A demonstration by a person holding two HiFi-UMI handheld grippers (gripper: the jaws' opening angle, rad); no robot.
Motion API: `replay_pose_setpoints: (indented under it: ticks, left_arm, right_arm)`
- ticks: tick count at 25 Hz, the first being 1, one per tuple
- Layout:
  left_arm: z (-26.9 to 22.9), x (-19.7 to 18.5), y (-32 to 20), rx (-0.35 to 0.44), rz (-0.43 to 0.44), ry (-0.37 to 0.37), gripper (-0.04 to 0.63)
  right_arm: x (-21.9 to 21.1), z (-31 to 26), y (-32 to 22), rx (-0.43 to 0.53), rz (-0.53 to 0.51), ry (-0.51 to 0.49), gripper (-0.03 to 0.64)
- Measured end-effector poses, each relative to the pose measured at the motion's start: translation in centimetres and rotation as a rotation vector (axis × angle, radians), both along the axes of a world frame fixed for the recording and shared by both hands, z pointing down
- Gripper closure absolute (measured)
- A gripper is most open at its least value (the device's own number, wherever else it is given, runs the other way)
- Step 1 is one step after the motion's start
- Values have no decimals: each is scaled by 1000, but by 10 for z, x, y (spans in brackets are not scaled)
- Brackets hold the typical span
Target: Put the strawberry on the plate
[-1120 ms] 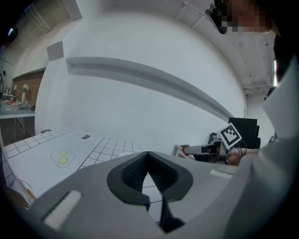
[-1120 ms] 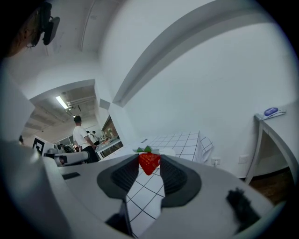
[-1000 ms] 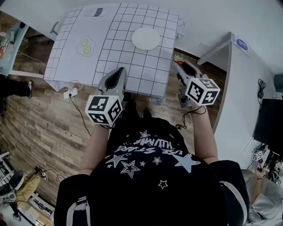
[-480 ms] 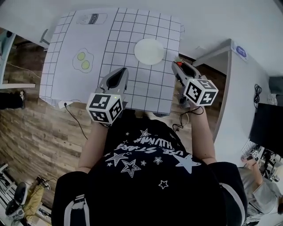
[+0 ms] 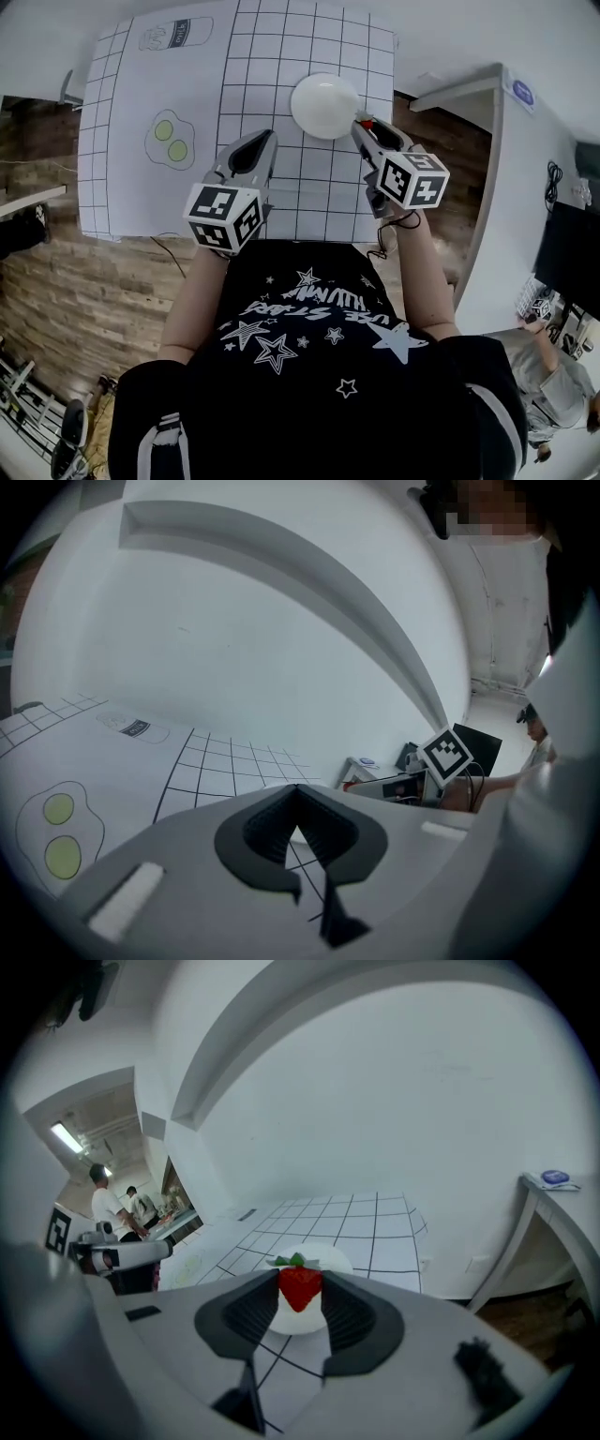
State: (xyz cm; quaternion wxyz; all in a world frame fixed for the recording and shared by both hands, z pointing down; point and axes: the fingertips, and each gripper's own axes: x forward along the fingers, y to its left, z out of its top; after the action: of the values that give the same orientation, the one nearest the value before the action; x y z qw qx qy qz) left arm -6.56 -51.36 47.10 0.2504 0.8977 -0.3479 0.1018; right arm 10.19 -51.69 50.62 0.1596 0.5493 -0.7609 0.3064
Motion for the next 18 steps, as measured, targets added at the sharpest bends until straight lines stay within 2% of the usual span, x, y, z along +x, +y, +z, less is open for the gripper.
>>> replay_pose_setpoints:
  ticks: [4, 8, 13, 18]
  left_arm:
    - [10, 2, -9, -17, 52, -2, 586]
    - [23, -4, -18, -59, 64, 10, 586]
    - [34, -5, -27, -73, 105, 3, 586]
    - [50, -9, -36, -100, 118, -8, 586]
  right_arm:
    - [-13, 14, -16, -26, -13, 56, 466]
    - [-28, 26, -30, -49, -29, 86, 466]
    - [-40, 40, -40, -87, -71, 176, 466]
    - [-50, 56, -43, -121, -91, 209, 466]
